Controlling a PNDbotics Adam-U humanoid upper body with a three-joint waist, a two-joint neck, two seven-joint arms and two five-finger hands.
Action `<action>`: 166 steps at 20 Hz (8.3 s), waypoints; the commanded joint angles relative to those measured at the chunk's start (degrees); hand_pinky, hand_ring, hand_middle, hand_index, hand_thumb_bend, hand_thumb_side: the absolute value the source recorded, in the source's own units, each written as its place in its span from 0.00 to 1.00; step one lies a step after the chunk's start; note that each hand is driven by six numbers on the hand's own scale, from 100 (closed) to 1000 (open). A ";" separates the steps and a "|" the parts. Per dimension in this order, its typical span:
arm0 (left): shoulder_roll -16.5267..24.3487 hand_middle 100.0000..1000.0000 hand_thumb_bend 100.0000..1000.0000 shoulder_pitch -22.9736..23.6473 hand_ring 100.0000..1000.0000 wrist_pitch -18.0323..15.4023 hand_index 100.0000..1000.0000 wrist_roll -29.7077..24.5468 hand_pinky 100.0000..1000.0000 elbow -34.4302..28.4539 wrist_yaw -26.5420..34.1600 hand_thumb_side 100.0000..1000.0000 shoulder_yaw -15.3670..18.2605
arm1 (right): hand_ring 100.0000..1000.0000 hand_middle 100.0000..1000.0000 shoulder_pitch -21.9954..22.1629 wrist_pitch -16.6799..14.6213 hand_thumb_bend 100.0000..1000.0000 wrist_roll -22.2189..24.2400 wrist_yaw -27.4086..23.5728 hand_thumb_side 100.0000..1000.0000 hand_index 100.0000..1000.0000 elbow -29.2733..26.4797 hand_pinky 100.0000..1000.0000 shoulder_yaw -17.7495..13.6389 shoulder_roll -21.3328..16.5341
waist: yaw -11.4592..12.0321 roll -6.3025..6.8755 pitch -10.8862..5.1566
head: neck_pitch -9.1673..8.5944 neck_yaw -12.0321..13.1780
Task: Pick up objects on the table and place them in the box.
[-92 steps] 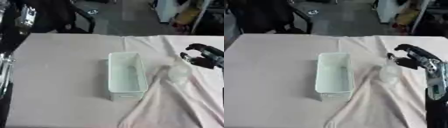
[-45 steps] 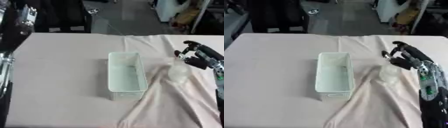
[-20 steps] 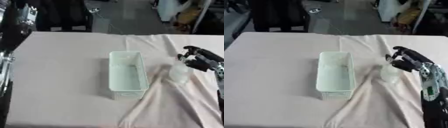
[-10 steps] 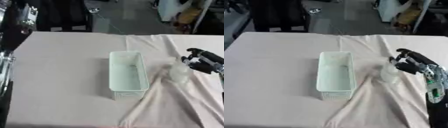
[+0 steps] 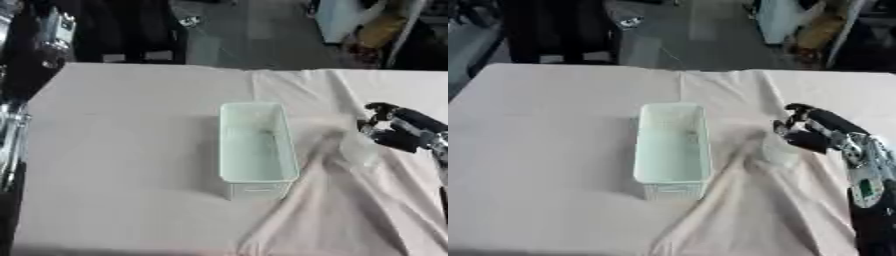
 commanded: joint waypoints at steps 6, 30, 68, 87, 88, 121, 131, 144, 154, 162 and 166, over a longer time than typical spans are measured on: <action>1.10 0.70 0.00 -1.00 0.55 0.00 0.70 -0.18 0.42 -0.83 -0.26 0.73 0.31 | 1.00 1.00 -1.20 -1.91 0.03 0.51 -1.27 1.00 0.62 -0.47 1.00 1.62 -1.24 | 0.21 -0.04 -0.55 | -0.32 0.44; 1.19 0.70 0.00 -1.04 0.55 0.06 0.70 -0.30 0.42 -0.83 -0.35 0.73 0.29 | 1.00 1.00 -0.69 -1.73 0.00 0.44 -0.64 1.00 0.62 1.01 1.00 1.42 -1.73 | 0.19 -0.01 -0.50 | -0.61 0.18; 1.07 0.70 0.00 -0.96 0.55 0.05 0.70 -0.55 0.42 -0.83 -0.40 0.73 0.16 | 1.00 1.00 -4.52 0.31 0.00 -1.16 3.60 1.00 0.62 6.23 1.00 -0.88 -2.09 | 0.26 0.16 -0.60 | -0.79 0.03; 1.19 0.70 0.00 -1.03 0.55 0.11 0.70 -0.93 0.42 -0.83 -0.33 0.73 0.12 | 1.00 1.00 -4.65 0.50 0.00 -1.52 4.38 1.00 0.62 8.80 1.00 -2.03 -2.98 | 0.21 0.32 -0.40 | -0.80 -0.26; 1.19 0.70 0.00 -1.03 0.55 0.11 0.70 -0.93 0.42 -0.83 -0.33 0.73 0.12 | 1.00 1.00 -4.64 0.51 0.00 -1.60 4.47 1.00 0.62 9.21 1.00 -2.09 -2.94 | 0.21 0.34 -0.38 | -0.80 -0.30; 1.09 0.70 0.00 -1.09 0.55 0.11 0.70 -1.28 0.42 -0.83 -0.19 0.73 -0.20 | 1.00 1.00 -7.65 -7.09 0.42 4.86 11.71 1.00 0.70 19.49 1.00 6.15 -1.81 | 0.67 0.22 -0.55 | -0.84 -0.55; 0.98 0.70 0.00 -1.12 0.55 0.09 0.70 -1.49 0.42 -0.83 -0.06 0.73 -0.36 | 1.00 0.99 -13.02 -5.50 0.42 0.42 25.98 0.99 0.68 39.66 1.00 6.07 -0.14 | 0.97 0.26 -0.56 | -0.43 -0.54; 0.98 0.70 0.00 -1.18 0.55 0.06 0.70 -1.53 0.42 -0.83 -0.05 0.73 -0.36 | 0.40 0.47 -12.08 -1.67 0.07 -11.50 27.61 0.04 0.40 38.78 0.06 3.04 0.35 | 0.77 0.29 -0.53 | -0.33 -0.43; 1.04 0.70 0.00 -1.14 0.55 0.10 0.70 -1.48 0.42 -0.83 -0.09 0.73 -0.31 | 0.00 0.02 -9.48 -1.02 0.00 -28.92 19.68 0.19 0.12 33.35 0.00 -0.53 0.14 | 0.55 0.28 -0.50 | -0.21 -0.02; 1.20 0.70 0.00 -1.01 0.55 0.25 0.70 -1.27 0.42 -0.83 -0.17 0.73 -0.12 | 0.00 0.00 -7.65 -7.34 0.00 -36.01 3.11 0.12 0.08 19.70 0.00 -2.18 -1.59 | 0.35 0.30 -0.42 | 0.10 0.73; 1.29 0.70 0.00 -0.85 0.55 0.31 0.70 -1.29 0.42 -0.83 -0.18 0.73 -0.13 | 0.00 0.00 -8.24 -6.86 0.00 -32.82 -8.21 0.01 0.09 8.20 0.00 -3.21 -3.04 | 0.19 0.24 -0.60 | 0.13 0.88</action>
